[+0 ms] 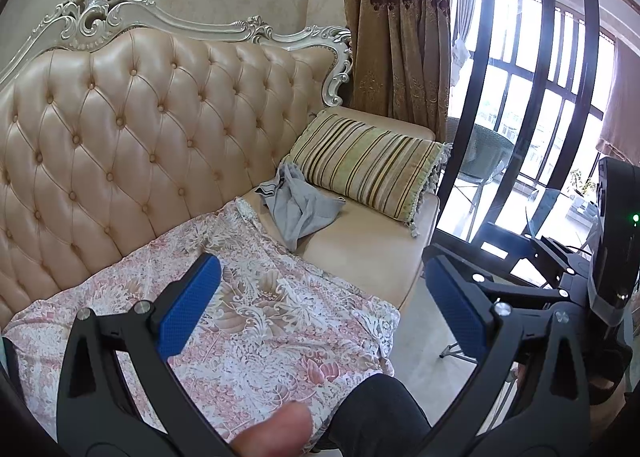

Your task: Fold clothes

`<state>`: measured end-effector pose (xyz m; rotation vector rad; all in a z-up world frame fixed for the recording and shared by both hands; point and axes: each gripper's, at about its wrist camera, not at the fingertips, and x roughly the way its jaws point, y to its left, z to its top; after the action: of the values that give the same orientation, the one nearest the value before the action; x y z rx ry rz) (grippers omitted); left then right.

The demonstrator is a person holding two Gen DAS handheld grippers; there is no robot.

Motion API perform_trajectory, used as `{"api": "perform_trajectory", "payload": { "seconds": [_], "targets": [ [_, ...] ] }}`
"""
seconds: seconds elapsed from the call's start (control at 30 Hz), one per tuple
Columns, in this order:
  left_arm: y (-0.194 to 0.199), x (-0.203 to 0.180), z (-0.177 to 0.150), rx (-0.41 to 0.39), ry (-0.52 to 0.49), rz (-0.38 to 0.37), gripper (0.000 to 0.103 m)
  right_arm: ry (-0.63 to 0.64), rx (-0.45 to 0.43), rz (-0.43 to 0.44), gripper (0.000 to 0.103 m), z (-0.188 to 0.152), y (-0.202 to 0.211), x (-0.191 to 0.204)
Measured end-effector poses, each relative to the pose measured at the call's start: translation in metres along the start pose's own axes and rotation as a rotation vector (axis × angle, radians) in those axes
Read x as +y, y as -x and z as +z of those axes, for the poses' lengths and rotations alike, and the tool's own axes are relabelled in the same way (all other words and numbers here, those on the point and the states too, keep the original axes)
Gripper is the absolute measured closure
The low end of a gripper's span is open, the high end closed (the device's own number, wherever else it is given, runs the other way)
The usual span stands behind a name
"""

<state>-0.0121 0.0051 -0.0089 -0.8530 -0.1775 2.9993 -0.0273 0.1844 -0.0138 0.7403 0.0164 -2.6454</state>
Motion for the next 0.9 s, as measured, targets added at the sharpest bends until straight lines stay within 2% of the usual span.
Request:
{"api": "perform_trajectory", "payload": {
  "seconds": [0.9],
  "targets": [
    [-0.0013, -0.003, -0.0049, 0.012, -0.009, 0.006, 0.001, 0.0, 0.004, 0.002, 0.02, -0.0019, 0.0005, 0.0006]
  ]
}}
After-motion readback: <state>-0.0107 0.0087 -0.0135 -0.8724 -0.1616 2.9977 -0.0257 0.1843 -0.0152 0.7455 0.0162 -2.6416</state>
